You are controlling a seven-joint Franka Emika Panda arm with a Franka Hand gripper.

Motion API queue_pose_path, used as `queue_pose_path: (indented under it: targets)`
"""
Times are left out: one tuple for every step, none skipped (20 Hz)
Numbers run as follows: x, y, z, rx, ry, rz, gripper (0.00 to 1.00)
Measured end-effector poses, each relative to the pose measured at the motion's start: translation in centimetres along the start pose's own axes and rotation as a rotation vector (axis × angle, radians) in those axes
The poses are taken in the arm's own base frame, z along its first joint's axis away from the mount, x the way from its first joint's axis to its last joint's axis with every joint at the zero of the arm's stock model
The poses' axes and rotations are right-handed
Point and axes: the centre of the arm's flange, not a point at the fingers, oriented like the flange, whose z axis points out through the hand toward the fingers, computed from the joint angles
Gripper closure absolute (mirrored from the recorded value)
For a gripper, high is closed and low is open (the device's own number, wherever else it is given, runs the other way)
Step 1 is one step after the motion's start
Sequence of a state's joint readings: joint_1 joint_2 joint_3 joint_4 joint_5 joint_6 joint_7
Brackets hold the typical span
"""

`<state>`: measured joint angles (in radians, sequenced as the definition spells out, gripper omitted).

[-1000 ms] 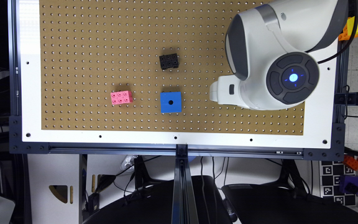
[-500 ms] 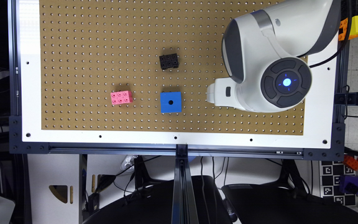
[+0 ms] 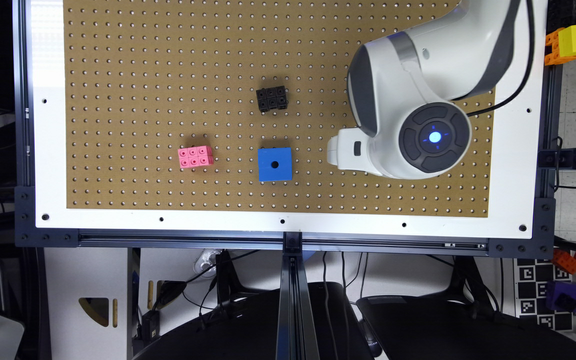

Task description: Pick up green block.

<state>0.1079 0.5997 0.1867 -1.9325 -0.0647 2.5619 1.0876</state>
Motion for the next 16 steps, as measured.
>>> queue_pose_path:
  targets:
    - [0.01, 0.0, 0.01, 0.0, 0.0, 0.0, 0.0]
    - [0.01, -0.01, 0.0, 0.001, 0.0, 0.0, 0.0]
    - [0.0, -0.01, 0.0, 0.001, 0.0, 0.0, 1.0]
    - [0.0, -0.01, 0.0, 0.001, 0.0, 0.0, 1.0]
    - [0.0, -0.01, 0.0, 0.001, 0.0, 0.0, 1.0]
    - [0.0, -0.01, 0.0, 0.001, 0.0, 0.0, 1.0]
    - [0.0, -0.01, 0.0, 0.001, 0.0, 0.0, 1.0]
    - [0.0, -0.01, 0.0, 0.001, 0.0, 0.0, 1.0]
    - [0.0, -0.01, 0.0, 0.001, 0.0, 0.0, 1.0]
    - [0.02, 0.02, 0.02, -0.001, 0.0, 0.0, 1.0]
    - [0.04, 0.04, 0.01, -0.001, 0.0, 0.0, 1.0]
    - [0.04, 0.04, 0.02, -0.001, 0.0, 0.0, 1.0]
    - [0.04, 0.04, 0.02, -0.002, 0.0, 0.0, 1.0]
    - [0.04, 0.04, 0.02, -0.002, 0.0, 0.0, 1.0]
    - [0.04, 0.04, 0.02, -0.002, 0.0, 0.0, 1.0]
    - [0.04, 0.04, 0.02, -0.002, 0.0, 0.0, 1.0]
